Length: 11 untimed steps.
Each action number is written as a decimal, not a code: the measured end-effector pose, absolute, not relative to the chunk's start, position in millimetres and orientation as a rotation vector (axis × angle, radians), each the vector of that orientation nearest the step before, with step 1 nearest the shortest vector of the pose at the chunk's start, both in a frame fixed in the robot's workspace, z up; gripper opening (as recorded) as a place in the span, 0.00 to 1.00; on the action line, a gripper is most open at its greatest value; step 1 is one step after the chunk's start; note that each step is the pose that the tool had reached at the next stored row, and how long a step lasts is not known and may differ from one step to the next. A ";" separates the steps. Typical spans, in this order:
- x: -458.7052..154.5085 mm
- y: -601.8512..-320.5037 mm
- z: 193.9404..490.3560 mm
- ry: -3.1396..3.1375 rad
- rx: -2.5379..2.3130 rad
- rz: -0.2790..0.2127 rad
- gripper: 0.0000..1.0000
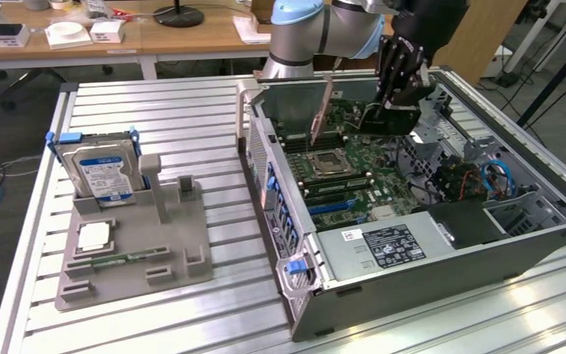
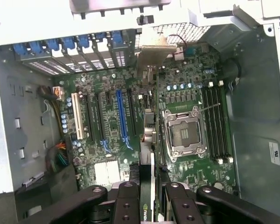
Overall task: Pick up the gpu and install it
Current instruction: 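Insert the gpu into the slot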
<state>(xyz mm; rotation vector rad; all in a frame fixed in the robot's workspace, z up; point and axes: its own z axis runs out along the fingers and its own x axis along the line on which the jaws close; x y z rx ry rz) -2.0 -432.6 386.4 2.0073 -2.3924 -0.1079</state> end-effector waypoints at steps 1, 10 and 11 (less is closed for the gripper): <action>-2.0 -432.6 385.5 -2.397 2.002 -0.108 0.26; -2.0 -432.6 380.3 -2.393 2.009 -0.106 0.26; -1.9 -432.6 379.9 -2.375 2.030 -0.105 0.26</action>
